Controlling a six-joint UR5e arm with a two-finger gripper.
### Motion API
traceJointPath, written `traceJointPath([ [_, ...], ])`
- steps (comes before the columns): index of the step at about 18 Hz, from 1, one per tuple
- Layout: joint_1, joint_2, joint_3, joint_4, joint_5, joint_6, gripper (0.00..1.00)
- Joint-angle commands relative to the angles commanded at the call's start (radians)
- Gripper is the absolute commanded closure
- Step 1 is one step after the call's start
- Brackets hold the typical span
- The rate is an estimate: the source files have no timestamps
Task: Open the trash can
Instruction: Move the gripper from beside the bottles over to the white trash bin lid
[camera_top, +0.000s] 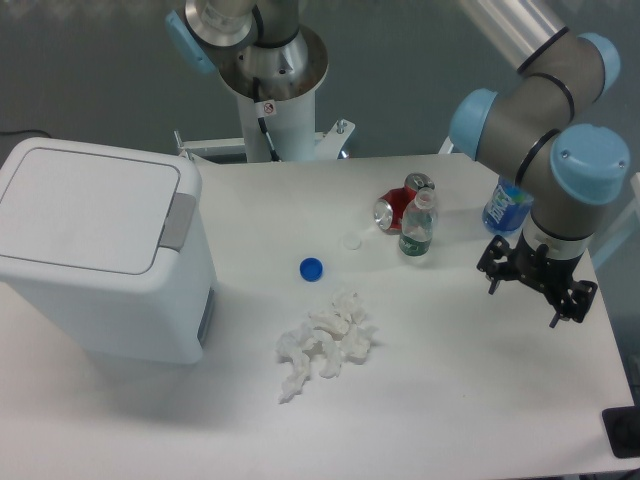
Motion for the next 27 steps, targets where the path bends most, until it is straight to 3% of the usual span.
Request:
traceJointPath([
  [8, -0.017, 0.026, -0.008, -0.002, 0.003, -0.021, 0.00],
  [14, -0.038, 0.192, -0.172, 0.011, 0.002, -0.070, 0.00],
  [16, -0.060, 0.213, -0.195, 0.009, -0.009, -0.106, 0.00],
  [22, -0.104, 0.357, -0.255, -0.017, -0.123, -0.155, 0.00],
  [24, -0.136, 0.374, -0.258, -0.028, -0.156, -0.216, 0.18],
  [26, -0.156, 0.394, -0.258, -0.028, -0.211, -0.293, 0.50],
  [27, -0.161, 0.406, -0.258, -0.028, -0.233, -0.317, 0.60],
])
